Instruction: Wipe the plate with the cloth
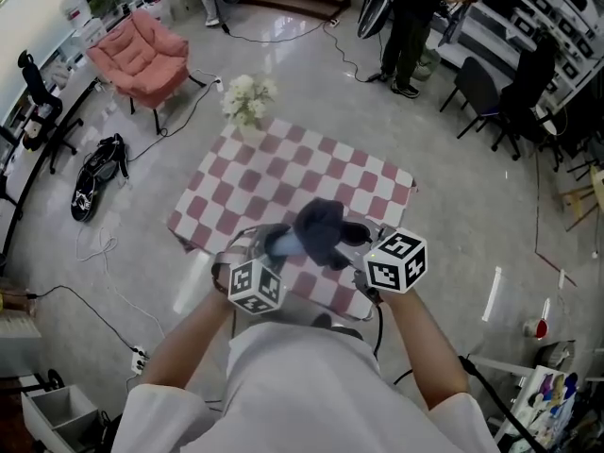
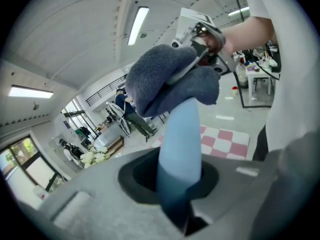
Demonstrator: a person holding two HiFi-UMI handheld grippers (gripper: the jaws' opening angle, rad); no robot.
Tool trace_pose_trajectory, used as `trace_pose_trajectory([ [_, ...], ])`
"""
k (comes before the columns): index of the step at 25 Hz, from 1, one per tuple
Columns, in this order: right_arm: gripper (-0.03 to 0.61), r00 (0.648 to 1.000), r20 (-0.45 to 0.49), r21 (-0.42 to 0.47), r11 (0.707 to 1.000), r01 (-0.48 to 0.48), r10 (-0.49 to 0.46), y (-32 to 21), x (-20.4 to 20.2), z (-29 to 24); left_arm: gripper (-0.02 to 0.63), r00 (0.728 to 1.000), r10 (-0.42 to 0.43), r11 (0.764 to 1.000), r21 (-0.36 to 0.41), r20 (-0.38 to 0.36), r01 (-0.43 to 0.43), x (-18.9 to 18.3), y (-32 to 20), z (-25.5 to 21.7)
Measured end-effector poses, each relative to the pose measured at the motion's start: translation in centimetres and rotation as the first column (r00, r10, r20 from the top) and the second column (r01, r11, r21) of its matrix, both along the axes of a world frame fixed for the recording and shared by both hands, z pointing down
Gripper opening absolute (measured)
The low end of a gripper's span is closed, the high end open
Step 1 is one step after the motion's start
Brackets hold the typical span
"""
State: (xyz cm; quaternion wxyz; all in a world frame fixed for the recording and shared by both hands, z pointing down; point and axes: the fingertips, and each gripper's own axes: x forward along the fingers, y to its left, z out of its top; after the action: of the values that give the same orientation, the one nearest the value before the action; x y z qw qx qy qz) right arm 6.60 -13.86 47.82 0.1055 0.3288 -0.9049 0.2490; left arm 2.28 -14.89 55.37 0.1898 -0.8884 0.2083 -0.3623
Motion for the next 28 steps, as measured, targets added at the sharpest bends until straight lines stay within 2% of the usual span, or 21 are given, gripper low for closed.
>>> trace_pose_trajectory([
  [11, 0.109, 1.0, 0.02, 0.004, 1.0, -0.022, 0.021, -1.0, 1.9, 0.5, 0.06, 0.999, 0.037, 0.993, 0.113, -0.03, -0.034, -1.8, -0.5, -2.8],
  [17, 0.109, 0.999, 0.023, 0.004, 1.0, -0.022, 0.022, -1.8, 3.3, 0.3, 0.06, 0.994, 0.094, 0.981, 0.179, -0.062, -0.081, -2.2, -0.4, -4.5],
  [23, 0.109, 1.0, -0.015, 0.0, 1.0, -0.012, 0.012, -2.9, 4.5, 1.1, 0.06, 0.988, 0.136, 0.969, 0.216, -0.07, -0.118, -2.5, -0.6, -5.4],
  [28, 0.109, 1.0, 0.001, 0.005, 1.0, 0.009, -0.009, -3.6, 4.8, 1.5, 0.06, 0.985, 0.158, 0.961, 0.242, -0.065, -0.138, -2.5, -0.9, -6.5],
])
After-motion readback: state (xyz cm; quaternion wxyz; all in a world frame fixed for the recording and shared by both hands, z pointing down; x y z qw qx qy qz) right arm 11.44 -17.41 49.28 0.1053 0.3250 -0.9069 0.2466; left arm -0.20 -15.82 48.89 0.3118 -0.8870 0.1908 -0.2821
